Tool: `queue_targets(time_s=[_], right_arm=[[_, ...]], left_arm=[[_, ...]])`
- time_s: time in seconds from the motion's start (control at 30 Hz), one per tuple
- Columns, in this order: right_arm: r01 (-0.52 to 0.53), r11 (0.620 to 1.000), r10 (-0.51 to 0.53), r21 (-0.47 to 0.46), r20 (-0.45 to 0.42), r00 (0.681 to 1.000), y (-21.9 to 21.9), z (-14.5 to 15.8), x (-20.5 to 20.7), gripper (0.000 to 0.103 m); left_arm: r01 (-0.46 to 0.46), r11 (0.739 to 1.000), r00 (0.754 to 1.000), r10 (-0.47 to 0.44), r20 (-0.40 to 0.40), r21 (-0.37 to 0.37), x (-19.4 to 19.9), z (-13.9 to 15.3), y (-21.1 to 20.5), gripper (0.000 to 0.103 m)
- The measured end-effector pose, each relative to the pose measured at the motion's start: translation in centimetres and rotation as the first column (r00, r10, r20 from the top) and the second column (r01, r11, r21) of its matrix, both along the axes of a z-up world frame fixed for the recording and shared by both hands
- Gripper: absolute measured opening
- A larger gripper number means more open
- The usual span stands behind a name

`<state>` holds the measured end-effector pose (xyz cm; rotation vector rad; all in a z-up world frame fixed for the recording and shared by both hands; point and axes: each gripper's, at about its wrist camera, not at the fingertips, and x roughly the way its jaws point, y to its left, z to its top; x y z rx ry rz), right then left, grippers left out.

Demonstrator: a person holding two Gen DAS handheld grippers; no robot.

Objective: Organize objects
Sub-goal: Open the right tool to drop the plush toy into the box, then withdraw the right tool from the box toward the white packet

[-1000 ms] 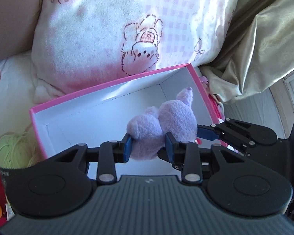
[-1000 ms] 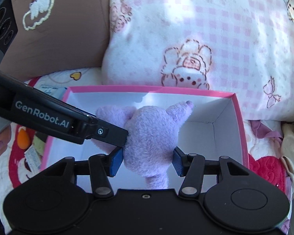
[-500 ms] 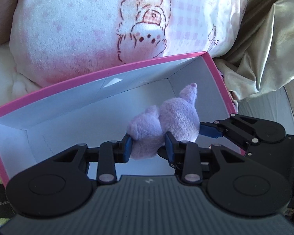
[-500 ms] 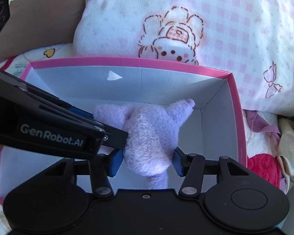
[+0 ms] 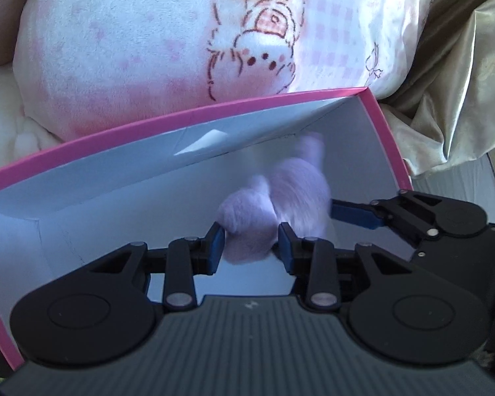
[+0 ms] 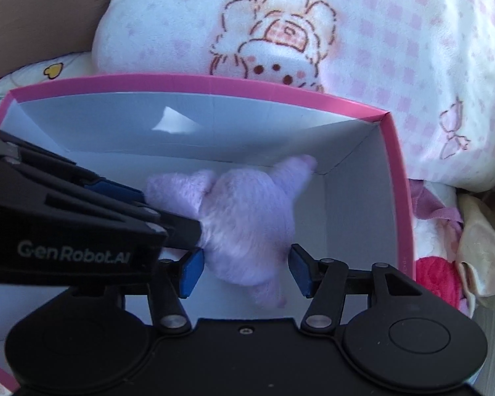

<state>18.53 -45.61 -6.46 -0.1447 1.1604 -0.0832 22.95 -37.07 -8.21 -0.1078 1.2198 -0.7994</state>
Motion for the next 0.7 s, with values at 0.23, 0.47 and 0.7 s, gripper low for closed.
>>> queue_targets(time_s=[0.23,0.47,0.7], right_arm=[[0.017,1.0,-0.018,0.025,0.069,0.997,0.4,2.0,-2.2,0.061],[-0.027,0.996,0.018,0.084,0.106,0.994,2.8,4.5,-5.6,0.062],[-0.026,0.987,0.003,0.161,0.142,0.99,4.4,7.5,-8.5,0.078]], left_arm=[[0.018,1.0,0.998,-0.02,0.06,0.024,-1.1,1.7,1.3,0.033],[0.033,0.997,0.993,-0.04,0.113,0.064,-3.4,4.8,3.3,0.033],[0.039,0.997,0.992,-0.046,0.117,0.065,-5.6,7.4,6.4,0.035]])
